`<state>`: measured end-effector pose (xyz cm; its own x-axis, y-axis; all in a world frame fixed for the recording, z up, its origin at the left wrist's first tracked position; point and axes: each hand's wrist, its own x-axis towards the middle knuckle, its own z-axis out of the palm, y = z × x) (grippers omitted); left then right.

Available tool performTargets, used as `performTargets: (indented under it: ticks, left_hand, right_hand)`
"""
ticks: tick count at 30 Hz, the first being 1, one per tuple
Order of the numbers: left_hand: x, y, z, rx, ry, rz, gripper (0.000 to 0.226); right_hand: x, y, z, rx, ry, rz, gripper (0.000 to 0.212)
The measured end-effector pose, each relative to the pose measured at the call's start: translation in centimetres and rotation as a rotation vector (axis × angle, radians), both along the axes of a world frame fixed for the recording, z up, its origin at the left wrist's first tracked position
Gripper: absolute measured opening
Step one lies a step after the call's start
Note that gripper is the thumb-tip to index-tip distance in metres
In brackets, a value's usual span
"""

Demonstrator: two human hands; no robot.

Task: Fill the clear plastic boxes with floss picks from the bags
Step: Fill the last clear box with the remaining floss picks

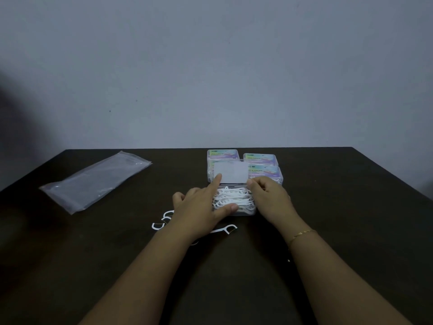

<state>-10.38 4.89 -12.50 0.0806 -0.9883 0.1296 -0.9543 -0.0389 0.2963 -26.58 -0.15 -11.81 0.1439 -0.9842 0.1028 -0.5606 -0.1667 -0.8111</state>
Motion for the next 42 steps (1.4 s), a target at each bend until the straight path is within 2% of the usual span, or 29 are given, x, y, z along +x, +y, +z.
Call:
performTargets:
  ticks: [7, 9, 12, 15, 17, 22, 24, 27, 29, 35, 42]
  left_hand:
    - [1.3, 0.4, 0.9, -0.036, 0.083, 0.049, 0.080]
    - [1.9, 0.4, 1.0, -0.021, 0.182, 0.086, 0.087]
    - [2.3, 0.4, 0.8, 0.037, 0.276, 0.101, 0.106]
    - [2.0, 0.3, 0.3, 0.050, 0.303, 0.069, 0.111]
    - [1.8, 0.2, -0.1, 0.031, 0.316, 0.061, 0.110]
    - [1.7, 0.0, -0.5, 0.021, 0.330, 0.051, 0.108]
    - [1.6, 0.1, -0.3, 0.003, 0.308, 0.036, 0.104]
    - [1.5, 0.2, -0.2, -0.019, 0.255, 0.011, 0.098]
    - [1.6, 0.2, -0.2, -0.014, 0.194, 0.004, 0.091]
    - [1.2, 0.5, 0.0, -0.022, 0.021, -0.030, 0.062]
    - [0.9, 0.3, -0.3, -0.082, -0.030, -0.032, 0.053]
  right_hand:
    - [-0.2, 0.0, 0.2, -0.080, 0.029, -0.034, 0.026]
    - [-0.4, -0.2, 0.1, -0.050, -0.041, -0.047, 0.021]
    - [-0.5, -0.4, 0.3, 0.114, -0.250, -0.020, 0.012]
    - [-0.5, -0.4, 0.4, 0.258, -0.408, 0.017, 0.037]
    - [-0.6, -0.5, 0.2, 0.217, -0.435, 0.060, 0.055]
    - [-1.0, 0.0, 0.1, 0.142, -0.363, 0.164, 0.063]
    - [-1.1, 0.4, 0.5, 0.153, -0.327, 0.197, 0.052]
    - [-1.1, 1.0, 1.1, 0.120, -0.220, 0.258, 0.025]
    - [-0.9, 1.2, 1.2, 0.073, -0.108, 0.289, 0.018]
    - [-0.5, 1.1, 0.4, -0.080, 0.179, 0.252, 0.025]
    - [0.2, 1.6, -0.1, -0.273, 0.322, 0.217, 0.029]
